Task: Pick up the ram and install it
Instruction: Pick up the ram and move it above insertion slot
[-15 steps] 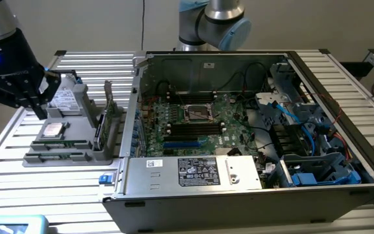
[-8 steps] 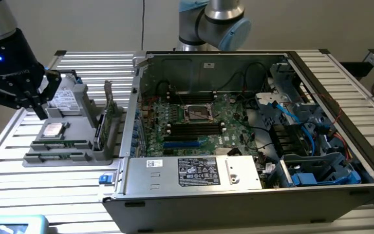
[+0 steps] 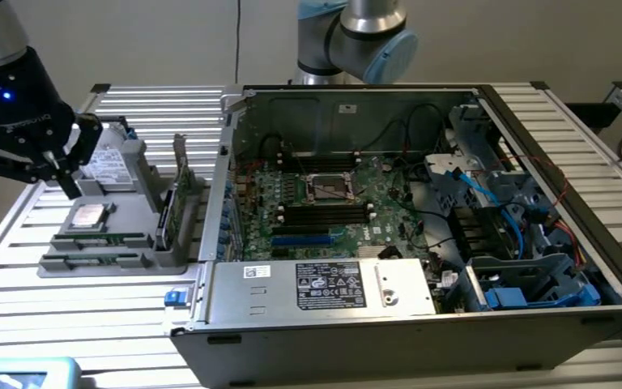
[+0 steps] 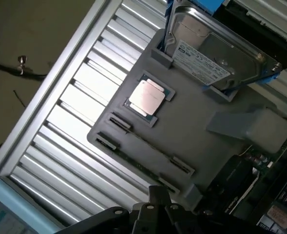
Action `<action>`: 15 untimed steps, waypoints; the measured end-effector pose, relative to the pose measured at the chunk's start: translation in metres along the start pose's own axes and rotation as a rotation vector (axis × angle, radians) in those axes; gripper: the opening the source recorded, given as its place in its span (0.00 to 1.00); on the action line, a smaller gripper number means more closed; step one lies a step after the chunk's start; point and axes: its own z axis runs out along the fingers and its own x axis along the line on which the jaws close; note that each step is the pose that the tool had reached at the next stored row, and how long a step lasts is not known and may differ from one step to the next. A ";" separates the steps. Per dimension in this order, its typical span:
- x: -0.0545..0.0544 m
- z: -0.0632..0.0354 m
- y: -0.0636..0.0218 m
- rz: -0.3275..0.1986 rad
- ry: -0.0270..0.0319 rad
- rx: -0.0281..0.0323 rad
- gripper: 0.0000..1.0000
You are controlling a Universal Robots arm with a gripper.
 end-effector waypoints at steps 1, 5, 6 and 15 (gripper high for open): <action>0.000 0.0000 0.0000 -0.018 -0.0004 0.0004 0.11; 0.000 0.0002 0.0000 -0.090 -0.0018 0.0018 0.11; 0.000 0.0002 0.0000 -0.109 -0.0022 0.0022 0.11; 0.000 0.0015 0.0001 -0.273 -0.0053 0.0053 0.11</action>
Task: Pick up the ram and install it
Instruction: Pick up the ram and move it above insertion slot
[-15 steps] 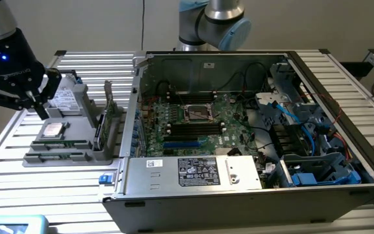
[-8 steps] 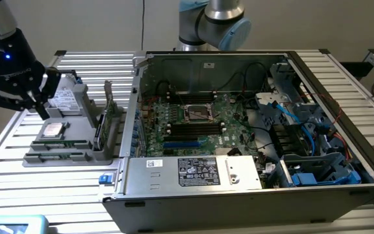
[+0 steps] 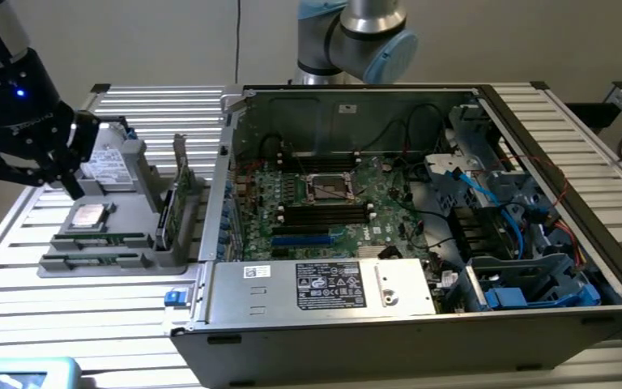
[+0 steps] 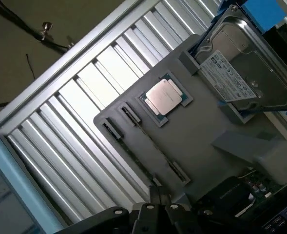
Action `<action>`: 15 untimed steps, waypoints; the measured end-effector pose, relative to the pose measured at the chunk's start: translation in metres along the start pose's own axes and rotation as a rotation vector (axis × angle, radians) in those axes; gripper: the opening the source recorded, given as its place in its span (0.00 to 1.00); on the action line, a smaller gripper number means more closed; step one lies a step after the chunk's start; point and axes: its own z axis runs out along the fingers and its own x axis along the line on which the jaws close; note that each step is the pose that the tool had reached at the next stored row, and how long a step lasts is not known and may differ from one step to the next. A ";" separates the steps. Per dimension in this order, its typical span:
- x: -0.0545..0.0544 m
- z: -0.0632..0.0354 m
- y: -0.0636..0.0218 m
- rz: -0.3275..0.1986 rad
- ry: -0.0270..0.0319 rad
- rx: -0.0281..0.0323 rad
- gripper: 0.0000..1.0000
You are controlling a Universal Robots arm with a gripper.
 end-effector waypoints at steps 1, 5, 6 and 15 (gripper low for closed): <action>0.000 0.0001 0.0000 -0.018 -0.0003 0.0003 0.11; 0.000 0.0007 0.0000 -0.090 -0.0017 0.0017 0.11; 0.000 0.0008 0.0000 -0.108 -0.0021 0.0020 0.11; 0.000 0.0018 0.0000 -0.273 -0.0055 0.0052 0.11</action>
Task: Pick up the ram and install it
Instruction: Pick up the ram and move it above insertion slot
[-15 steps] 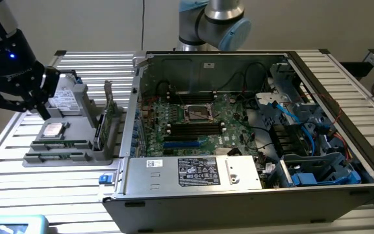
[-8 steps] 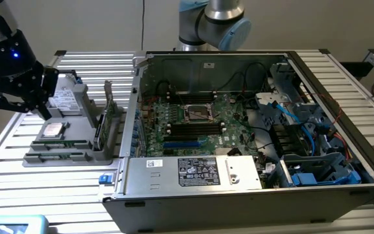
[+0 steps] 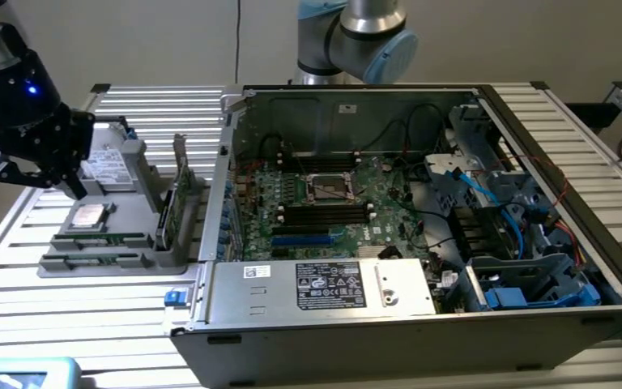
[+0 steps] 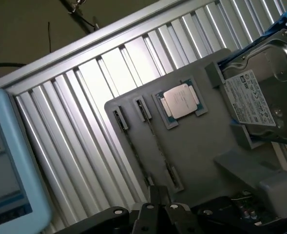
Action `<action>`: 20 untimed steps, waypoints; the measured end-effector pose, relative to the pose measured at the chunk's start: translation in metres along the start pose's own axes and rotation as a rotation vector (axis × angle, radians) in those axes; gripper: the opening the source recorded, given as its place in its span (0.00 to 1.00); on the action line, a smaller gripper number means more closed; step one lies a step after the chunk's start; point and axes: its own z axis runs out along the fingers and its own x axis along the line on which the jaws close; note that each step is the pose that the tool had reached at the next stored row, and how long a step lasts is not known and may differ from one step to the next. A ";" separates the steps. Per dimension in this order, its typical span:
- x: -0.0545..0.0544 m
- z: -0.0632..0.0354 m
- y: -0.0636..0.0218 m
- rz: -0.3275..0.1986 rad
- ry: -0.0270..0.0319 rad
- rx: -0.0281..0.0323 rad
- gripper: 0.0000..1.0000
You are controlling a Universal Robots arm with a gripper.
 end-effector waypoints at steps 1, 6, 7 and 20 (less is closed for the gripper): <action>0.000 0.0001 0.0000 -0.018 -0.0002 0.0003 0.11; 0.000 0.0005 0.0000 -0.109 -0.0020 0.0020 0.11; 0.000 0.0006 0.0000 -0.127 -0.0023 0.0023 0.11; 0.000 0.0010 0.0001 -0.326 -0.0062 0.0061 0.11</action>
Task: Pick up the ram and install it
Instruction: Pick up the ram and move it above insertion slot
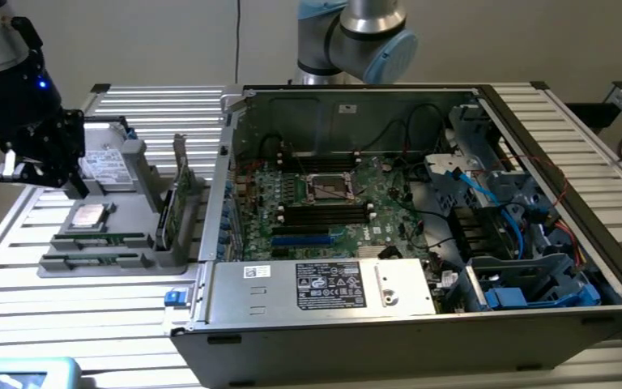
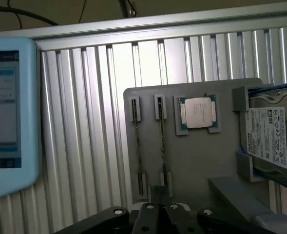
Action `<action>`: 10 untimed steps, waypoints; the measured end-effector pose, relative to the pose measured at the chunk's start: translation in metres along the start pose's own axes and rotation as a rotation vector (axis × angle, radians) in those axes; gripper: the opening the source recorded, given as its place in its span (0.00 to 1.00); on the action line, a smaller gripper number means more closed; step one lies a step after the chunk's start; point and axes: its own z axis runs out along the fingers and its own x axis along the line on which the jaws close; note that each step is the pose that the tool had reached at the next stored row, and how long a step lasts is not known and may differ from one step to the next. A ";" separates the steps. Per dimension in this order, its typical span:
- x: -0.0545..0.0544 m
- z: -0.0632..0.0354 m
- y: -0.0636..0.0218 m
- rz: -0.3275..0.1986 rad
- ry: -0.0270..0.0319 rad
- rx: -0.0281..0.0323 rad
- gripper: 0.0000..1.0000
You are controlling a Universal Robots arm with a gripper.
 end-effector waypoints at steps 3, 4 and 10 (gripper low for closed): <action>0.000 0.0000 0.0000 0.000 0.0000 0.0000 0.11; 0.000 0.0000 0.0000 0.000 0.0000 0.0000 0.11; 0.000 0.0000 0.0000 0.000 0.0000 0.0000 0.11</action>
